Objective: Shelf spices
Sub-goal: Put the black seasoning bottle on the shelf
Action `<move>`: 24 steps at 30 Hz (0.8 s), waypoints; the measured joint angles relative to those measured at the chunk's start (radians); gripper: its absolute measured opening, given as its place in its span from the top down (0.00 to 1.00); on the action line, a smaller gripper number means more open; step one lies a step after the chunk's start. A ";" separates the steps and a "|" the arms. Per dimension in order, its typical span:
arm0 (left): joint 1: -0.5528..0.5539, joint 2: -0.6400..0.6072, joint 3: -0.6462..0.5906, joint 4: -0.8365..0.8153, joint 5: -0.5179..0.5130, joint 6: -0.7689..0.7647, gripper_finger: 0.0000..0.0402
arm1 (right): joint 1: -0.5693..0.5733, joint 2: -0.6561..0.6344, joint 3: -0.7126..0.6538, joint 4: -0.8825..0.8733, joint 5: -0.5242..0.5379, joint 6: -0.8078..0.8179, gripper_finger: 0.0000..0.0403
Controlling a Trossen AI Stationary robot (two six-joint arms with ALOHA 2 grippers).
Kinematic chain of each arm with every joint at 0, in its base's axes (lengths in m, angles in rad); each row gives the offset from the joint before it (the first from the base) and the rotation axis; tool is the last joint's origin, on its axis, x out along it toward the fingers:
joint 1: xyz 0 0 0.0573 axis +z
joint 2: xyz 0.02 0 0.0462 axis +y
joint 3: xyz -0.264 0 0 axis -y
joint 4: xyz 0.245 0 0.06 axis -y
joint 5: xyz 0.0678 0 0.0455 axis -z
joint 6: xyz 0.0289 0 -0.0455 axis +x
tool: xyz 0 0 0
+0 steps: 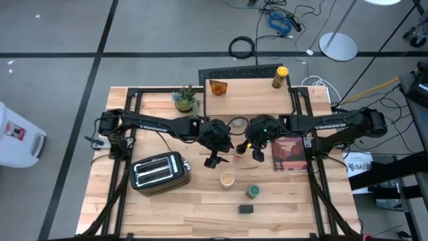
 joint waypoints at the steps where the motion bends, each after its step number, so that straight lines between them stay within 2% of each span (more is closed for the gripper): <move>1: 0.000 0.000 0.000 0.003 0.000 0.000 0.23 | -0.006 0.000 -0.010 0.011 -0.001 0.004 1.00; 11: 0.000 0.000 0.000 0.023 0.000 -0.002 0.23 | -0.051 0.000 -0.084 0.080 -0.015 0.031 1.00; 24: 0.000 0.014 0.000 0.072 0.000 -0.002 0.23 | -0.053 0.000 -0.089 0.127 -0.023 0.037 1.00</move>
